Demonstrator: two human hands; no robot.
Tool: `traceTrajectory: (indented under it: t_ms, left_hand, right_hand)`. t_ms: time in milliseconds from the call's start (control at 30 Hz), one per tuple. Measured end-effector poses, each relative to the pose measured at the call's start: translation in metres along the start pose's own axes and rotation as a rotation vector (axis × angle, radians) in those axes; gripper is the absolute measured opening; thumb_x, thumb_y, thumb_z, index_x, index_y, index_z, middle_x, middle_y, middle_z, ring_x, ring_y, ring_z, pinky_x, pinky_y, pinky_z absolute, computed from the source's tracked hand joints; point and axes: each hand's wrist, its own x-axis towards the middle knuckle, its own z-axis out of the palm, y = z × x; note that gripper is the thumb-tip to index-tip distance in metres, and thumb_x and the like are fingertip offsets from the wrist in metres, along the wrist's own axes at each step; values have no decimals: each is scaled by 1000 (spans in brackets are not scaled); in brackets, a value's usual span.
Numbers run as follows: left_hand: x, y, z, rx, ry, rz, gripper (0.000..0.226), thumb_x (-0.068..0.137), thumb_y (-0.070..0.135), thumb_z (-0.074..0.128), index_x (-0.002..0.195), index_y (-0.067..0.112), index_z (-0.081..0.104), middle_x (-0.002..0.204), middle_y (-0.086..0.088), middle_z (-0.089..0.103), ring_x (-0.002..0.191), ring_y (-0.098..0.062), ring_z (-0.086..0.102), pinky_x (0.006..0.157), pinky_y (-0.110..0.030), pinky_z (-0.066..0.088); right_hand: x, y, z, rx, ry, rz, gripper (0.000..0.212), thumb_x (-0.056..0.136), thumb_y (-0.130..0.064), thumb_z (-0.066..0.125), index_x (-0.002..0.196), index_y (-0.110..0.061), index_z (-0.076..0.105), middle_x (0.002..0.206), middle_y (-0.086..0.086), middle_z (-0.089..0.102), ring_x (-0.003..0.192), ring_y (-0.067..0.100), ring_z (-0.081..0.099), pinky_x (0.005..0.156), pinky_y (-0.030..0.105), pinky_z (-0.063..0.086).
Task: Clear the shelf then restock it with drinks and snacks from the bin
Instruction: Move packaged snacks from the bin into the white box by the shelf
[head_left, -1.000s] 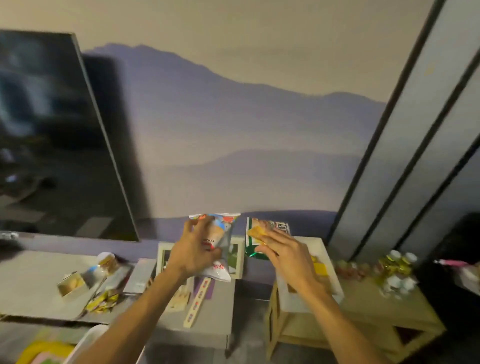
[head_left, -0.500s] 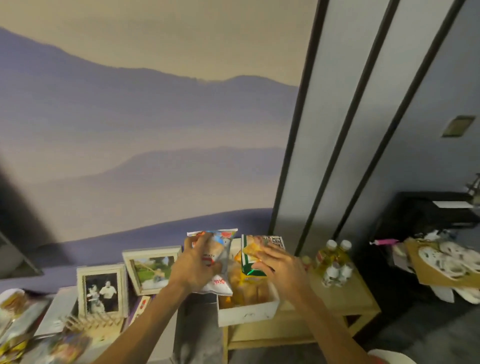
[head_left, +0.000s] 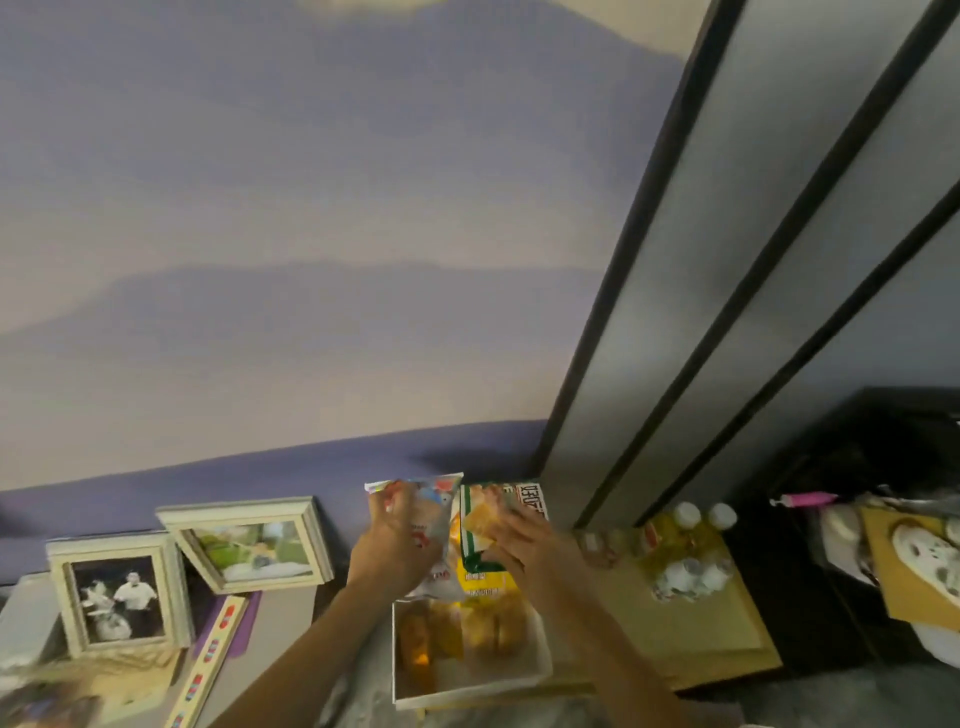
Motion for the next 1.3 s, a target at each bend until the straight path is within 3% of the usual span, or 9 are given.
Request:
traceTrajectory:
  t_ms: [133, 233, 367, 467, 633, 800, 967, 1067, 1300]
  left_hand:
    - [20, -6, 36, -33, -30, -51, 90, 93, 58, 68, 160, 36, 12, 162, -9, 28, 125, -33, 63, 99, -44, 58]
    - [34, -11, 61, -78, -36, -75, 94, 93, 62, 67, 162, 34, 11, 165, -8, 25, 129, -34, 61, 101, -45, 57]
    - [39, -20, 80, -87, -11, -103, 101, 86, 65, 74, 161, 35, 14, 159, -4, 32, 126, -32, 62, 96, -44, 60]
    - [33, -22, 84, -56, -21, -93, 100, 85, 62, 75, 161, 37, 16, 165, -2, 23, 136, -35, 54, 100, -47, 58]
    - [25, -19, 70, 17, -19, -61, 94, 86, 61, 72, 159, 42, 15, 167, 0, 23, 139, -33, 52, 100, -44, 57]
    - [18, -14, 21, 75, 32, -2, 90, 86, 72, 65, 158, 37, 25, 164, 3, 35, 135, -27, 57, 105, -45, 55]
    - [7, -16, -45, 156, 101, 74, 105, 74, 101, 34, 160, 40, 24, 169, 4, 30, 130, -27, 60, 106, -51, 54]
    - [-4, -13, -86, 160, 159, 152, 116, 68, 107, 20, 161, 38, 25, 170, 3, 29, 145, -28, 47, 112, -52, 49]
    - [-67, -2, -168, 219, 371, 233, 114, 77, 101, 25, 167, 31, 13, 176, 0, 13, 162, -25, 11, 130, -53, 20]
  right_hand:
    - [1, 25, 61, 74, -126, 76, 50, 110, -56, 35, 140, -32, 67, 169, -5, 37, 161, 1, 0, 125, 31, 14]
    - [-4, 44, 95, 212, -232, 176, 71, 104, -70, 21, 153, -31, 56, 170, -3, 34, 141, -24, -29, 126, 32, 3]
    - [-11, 57, 114, 107, -163, -12, 35, 105, -42, 53, 128, -29, 76, 162, 0, 49, 158, 14, 31, 120, 45, 37]
    - [-11, 50, 104, 47, -84, -27, 38, 98, -51, 56, 113, -28, 82, 148, -4, 63, 143, 21, 54, 118, 45, 35]
    - [-8, 34, 71, 115, -185, 145, 56, 98, -67, 53, 132, -28, 74, 152, -7, 60, 146, 18, 50, 114, 43, 48]
    - [18, 21, 8, 158, -252, 352, 90, 93, -84, 35, 165, -30, 32, 173, -6, 26, 161, 19, 21, 124, 32, 12]
    - [48, -3, -63, 93, -184, 389, 97, 96, -81, 41, 170, -27, 9, 178, -3, 7, 164, 22, 6, 128, 35, 3]
    - [61, -22, -103, 45, -163, 344, 99, 95, -82, 37, 170, -28, 1, 178, -5, -5, 163, 20, -6, 126, 36, -6]
    - [76, -70, -184, 39, -133, 290, 114, 87, -92, 36, 170, -22, 3, 178, 0, -2, 163, 20, -5, 132, 45, 4]
